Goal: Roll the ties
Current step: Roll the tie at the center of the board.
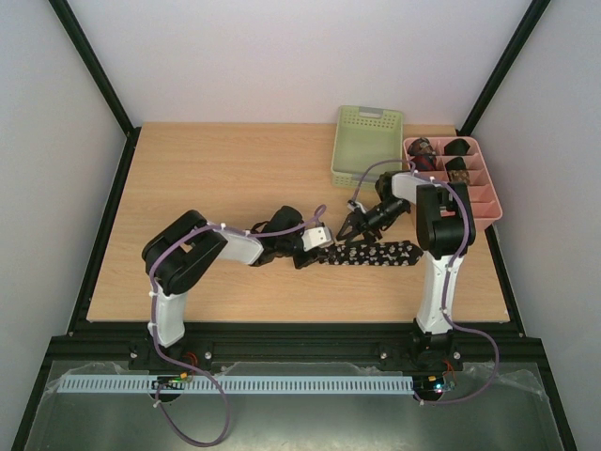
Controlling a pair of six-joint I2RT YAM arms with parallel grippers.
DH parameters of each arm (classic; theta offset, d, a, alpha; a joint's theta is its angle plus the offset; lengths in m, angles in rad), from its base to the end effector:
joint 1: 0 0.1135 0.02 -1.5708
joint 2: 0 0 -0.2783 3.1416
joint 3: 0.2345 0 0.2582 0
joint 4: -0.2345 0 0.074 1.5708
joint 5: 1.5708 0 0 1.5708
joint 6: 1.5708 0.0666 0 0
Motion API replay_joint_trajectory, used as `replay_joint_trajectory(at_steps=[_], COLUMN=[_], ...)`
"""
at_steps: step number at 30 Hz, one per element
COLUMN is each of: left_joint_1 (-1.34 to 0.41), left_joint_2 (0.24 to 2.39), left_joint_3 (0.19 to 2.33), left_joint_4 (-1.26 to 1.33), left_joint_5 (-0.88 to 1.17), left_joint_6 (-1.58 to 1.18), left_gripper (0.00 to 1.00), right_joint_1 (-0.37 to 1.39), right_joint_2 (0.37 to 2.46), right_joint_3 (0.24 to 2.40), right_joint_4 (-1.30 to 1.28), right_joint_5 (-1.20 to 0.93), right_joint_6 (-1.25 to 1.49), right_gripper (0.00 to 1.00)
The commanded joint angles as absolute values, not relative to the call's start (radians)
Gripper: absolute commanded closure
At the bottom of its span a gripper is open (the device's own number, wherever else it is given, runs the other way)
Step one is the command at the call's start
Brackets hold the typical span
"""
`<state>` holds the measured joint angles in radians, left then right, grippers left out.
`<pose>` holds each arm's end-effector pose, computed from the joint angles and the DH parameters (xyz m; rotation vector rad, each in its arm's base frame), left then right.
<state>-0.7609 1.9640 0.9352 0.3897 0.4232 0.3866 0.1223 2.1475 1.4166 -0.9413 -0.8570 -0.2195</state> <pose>0.2822 -0.3065 0.1060 1.4021 1.7291 -0.6742 0.3778 0.0972 0.1068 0.4134 -2.7780 -1.2880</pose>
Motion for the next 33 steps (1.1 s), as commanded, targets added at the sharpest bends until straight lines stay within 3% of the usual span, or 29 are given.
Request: replay_joint_trajectory(at_steps=[1,10,13,14,16,20,24,33], left_joint_1=[-0.765,-0.772,-0.773,-0.772,-0.77,-0.742,-0.718,-0.732], left_joint_2=[1.981,1.999,2.007,2.01,2.01,1.984,1.926,1.973], left_joint_3=[0.939,0.973,0.986,0.991,1.0,1.016,0.981,0.956], left_joint_4=[0.152,0.11,0.096,0.091,0.087,0.108,0.21,0.466], left_joint_5=[0.315,0.311,0.309,0.309,0.31,0.393,0.523,0.614], left_joint_6=[0.439,0.442,0.441,0.442,0.436,0.402,0.382,0.282], left_gripper=[0.72,0.7,0.69,0.69,0.65,0.41,0.25,0.14], right_joint_1=[0.14,0.209,0.208,0.208,0.203,0.187,0.17,0.167], right_joint_2=[2.106,2.143,2.165,2.171,2.175,2.174,2.179,2.163], right_joint_3=[1.45,1.407,1.409,1.408,1.401,1.378,1.347,1.295], right_joint_4=[-1.073,-0.999,-0.988,-0.988,-0.977,-0.943,-0.91,-0.849], right_joint_5=[-0.934,-0.853,-0.81,-0.797,-0.763,-0.695,-0.631,-0.58], right_joint_6=[-0.251,-0.214,-0.226,-0.238,-0.253,-0.267,-0.267,-0.244], right_gripper=[0.46,0.56,0.71,0.84,0.98,0.98,0.99,0.99])
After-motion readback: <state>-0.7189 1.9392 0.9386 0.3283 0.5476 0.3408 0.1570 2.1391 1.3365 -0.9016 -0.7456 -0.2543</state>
